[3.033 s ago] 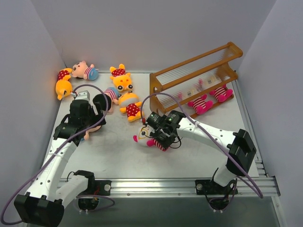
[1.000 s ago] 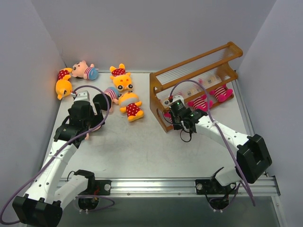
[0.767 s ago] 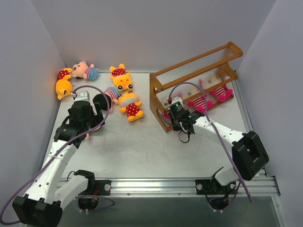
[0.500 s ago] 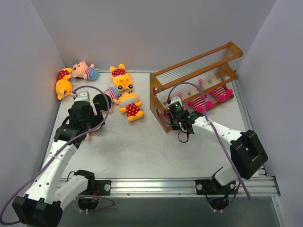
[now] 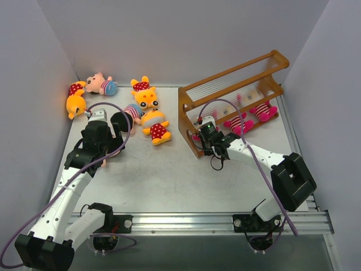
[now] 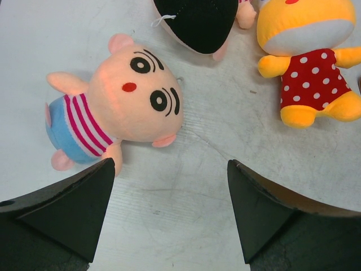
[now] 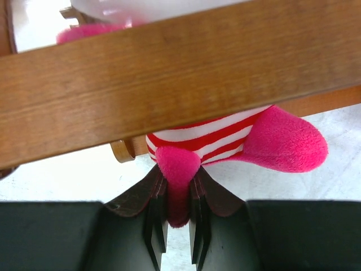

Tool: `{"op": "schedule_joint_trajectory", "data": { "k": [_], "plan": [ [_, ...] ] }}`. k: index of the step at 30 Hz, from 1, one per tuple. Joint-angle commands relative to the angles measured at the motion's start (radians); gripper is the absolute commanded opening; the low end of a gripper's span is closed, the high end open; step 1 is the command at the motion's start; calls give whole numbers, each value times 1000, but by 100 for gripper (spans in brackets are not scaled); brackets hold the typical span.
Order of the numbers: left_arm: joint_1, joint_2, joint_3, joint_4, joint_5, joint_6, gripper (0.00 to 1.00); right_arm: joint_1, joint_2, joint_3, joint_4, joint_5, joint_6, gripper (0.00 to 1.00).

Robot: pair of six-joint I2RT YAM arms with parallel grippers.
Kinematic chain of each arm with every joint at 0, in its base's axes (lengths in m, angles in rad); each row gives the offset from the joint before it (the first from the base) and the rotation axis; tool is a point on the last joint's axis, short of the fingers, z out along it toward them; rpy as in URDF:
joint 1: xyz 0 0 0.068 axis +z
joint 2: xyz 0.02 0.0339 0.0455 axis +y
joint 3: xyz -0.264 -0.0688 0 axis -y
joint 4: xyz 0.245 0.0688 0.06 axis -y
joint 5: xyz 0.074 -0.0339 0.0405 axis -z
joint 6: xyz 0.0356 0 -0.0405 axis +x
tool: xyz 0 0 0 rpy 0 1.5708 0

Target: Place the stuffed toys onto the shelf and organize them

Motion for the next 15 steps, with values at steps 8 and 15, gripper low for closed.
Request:
{"op": "schedule_joint_trajectory", "data": {
  "k": [8,15],
  "plan": [
    [-3,-18,-1,39,-16,16,89,-7,-2,1,47,49,27,19],
    [-3,-18,-1,39,-16,17,89,-7,3,-3,54,47,31,28]
  ]
}}
